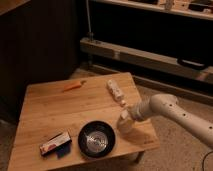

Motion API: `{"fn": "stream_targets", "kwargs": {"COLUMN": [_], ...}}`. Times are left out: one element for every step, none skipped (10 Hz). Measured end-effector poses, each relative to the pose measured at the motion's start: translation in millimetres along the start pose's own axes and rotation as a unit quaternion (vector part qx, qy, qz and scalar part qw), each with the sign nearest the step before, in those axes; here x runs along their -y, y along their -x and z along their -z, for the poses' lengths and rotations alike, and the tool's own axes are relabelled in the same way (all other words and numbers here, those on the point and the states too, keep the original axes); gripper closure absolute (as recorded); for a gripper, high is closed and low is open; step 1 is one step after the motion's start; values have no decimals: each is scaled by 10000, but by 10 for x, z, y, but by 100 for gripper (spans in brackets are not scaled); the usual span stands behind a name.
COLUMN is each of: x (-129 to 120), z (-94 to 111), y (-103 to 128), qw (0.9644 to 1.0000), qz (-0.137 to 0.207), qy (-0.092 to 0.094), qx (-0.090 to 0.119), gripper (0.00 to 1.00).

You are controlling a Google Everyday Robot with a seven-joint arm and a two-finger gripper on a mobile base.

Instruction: Pick up the ceramic cup

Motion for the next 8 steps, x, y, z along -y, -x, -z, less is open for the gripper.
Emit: {"fn": "stream_targets", "kwargs": {"x": [0,0,0,0,0,0,0,0], "z": [0,0,0,-1,-1,-1,-1,-1], "y": [0,0,-1,0,-1,-1,-1,-1], "qw": [10000,10000,10000,10000,10000,10000,10000,10000], "qz": [0,1,2,2,2,2,2,2], "qy": [0,0,0,0,-1,-1,-1,-1], "qx": [0,0,0,0,0,0,0,0], "gripper": [98,91,80,73,72,72,72,72]}}
